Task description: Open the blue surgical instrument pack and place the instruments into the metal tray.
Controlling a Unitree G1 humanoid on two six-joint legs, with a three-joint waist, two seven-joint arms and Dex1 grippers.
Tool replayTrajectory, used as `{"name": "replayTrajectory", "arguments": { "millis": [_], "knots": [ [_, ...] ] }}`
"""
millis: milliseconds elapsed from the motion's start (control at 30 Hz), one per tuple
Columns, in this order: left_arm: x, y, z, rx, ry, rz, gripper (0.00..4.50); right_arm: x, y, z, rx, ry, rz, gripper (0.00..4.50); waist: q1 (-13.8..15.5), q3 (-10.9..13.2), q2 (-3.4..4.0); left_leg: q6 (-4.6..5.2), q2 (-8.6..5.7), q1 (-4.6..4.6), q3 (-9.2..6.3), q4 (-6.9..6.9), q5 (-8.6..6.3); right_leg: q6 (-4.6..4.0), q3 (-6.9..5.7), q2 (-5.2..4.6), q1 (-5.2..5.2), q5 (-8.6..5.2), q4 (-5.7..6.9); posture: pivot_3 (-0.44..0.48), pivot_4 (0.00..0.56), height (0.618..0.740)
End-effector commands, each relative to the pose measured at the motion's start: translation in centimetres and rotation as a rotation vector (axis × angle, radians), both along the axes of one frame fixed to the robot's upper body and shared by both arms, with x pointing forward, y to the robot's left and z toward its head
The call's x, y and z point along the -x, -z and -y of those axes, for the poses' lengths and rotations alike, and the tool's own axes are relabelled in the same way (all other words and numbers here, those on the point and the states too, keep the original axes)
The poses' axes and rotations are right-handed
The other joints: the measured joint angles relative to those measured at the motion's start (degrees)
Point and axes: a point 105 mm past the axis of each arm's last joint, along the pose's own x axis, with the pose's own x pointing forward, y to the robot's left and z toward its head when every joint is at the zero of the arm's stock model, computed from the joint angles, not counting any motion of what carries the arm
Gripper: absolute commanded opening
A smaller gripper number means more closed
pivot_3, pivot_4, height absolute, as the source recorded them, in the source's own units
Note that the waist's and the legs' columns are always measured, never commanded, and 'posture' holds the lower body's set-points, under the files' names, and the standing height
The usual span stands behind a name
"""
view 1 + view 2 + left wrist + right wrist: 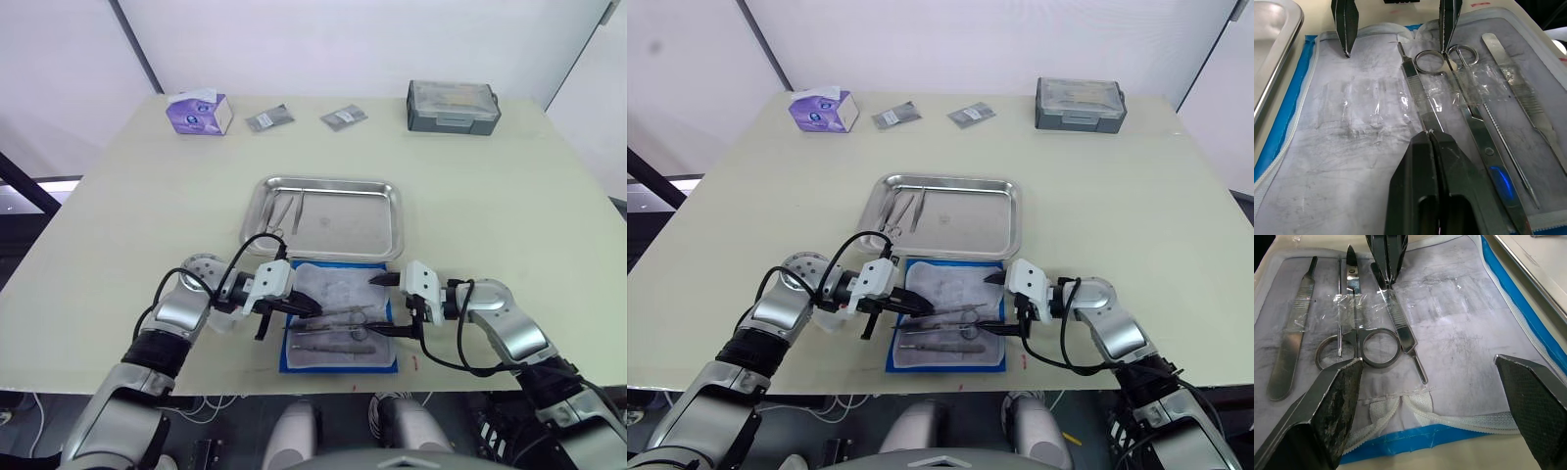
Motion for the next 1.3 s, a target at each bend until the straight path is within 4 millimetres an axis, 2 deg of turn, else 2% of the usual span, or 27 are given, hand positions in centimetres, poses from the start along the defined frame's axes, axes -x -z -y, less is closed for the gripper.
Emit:
{"name": "replayTrajectory", "arguments": {
  "millis": [33, 433, 533, 667, 800, 1033, 1300],
  "knots": [
    [0.5, 1.5, -0.8, -0.058, -0.022, -0.052, 0.06, 2.8, 6.7, 2.4, 0.189, 0.056, -0.264, 4.5, 0.0, 0.0, 0.01, 0.0, 0.0, 0.0, 0.0, 0.0, 0.0, 0.0, 0.0, 0.0, 0.0, 0.0, 0.0, 0.0, 0.15, 0.734],
    [0.1, 0.0, -0.1, 0.044, -0.082, -0.08, 0.06, 2.7, 6.7, 2.2, 0.188, 0.053, -0.261, 4.5, 0.0, 0.0, 0.03, 0.0, 0.0, -0.01, -0.02, 0.0, 0.0, 0.0, -0.01, 0.0, 0.0, 0.0, 0.0, 0.0, 0.15, 0.734],
    [0.1, -0.3, 0.0, 0.059, -0.087, -0.076, 0.84, 2.8, 6.8, 2.3, 0.189, 0.053, -0.262, 4.5, 0.0, 0.0, 0.01, 0.0, 0.0, -0.01, -0.02, 0.0, 0.0, 0.01, -0.01, 0.0, 0.0, 0.0, 0.0, 0.0, 0.15, 0.734],
    [-0.1, -0.6, 0.2, 0.074, -0.098, -0.056, 2.61, 2.7, 6.7, 2.3, 0.189, 0.053, -0.262, 4.5, 0.0, 0.0, 0.01, 0.0, 0.0, -0.01, -0.02, 0.0, 0.0, 0.01, -0.01, 0.0, 0.0, 0.0, 0.0, 0.0, 0.15, 0.734],
    [0.3, -0.7, 0.3, 0.079, -0.08, -0.068, 2.61, 2.8, 6.8, 2.3, 0.189, 0.054, -0.261, 4.5, 0.0, 0.0, 0.02, 0.0, 0.0, -0.01, -0.02, 0.0, 0.0, 0.0, -0.01, 0.0, 0.0, 0.0, -0.01, 0.0, 0.15, 0.734],
    [1.2, 0.3, -0.1, 0.016, -0.045, -0.065, 2.61, 2.7, 6.8, 2.4, 0.189, 0.055, -0.259, 4.5, -0.1, 0.0, 0.02, 0.0, 0.0, -0.01, -0.01, 0.0, 0.0, -0.01, 0.0, 0.0, 0.0, 0.0, -0.04, 0.0, 0.15, 0.734],
    [1.5, 0.9, -0.5, -0.015, -0.049, -0.068, 2.61, 2.7, 6.7, 2.2, 0.187, 0.054, -0.259, 4.5, -0.1, 0.0, 0.05, 0.01, 0.0, -0.01, -0.02, 0.0, -0.01, -0.01, 0.01, -0.01, 0.0, 0.0, -0.04, 0.0, 0.15, 0.734]
  ]
}}
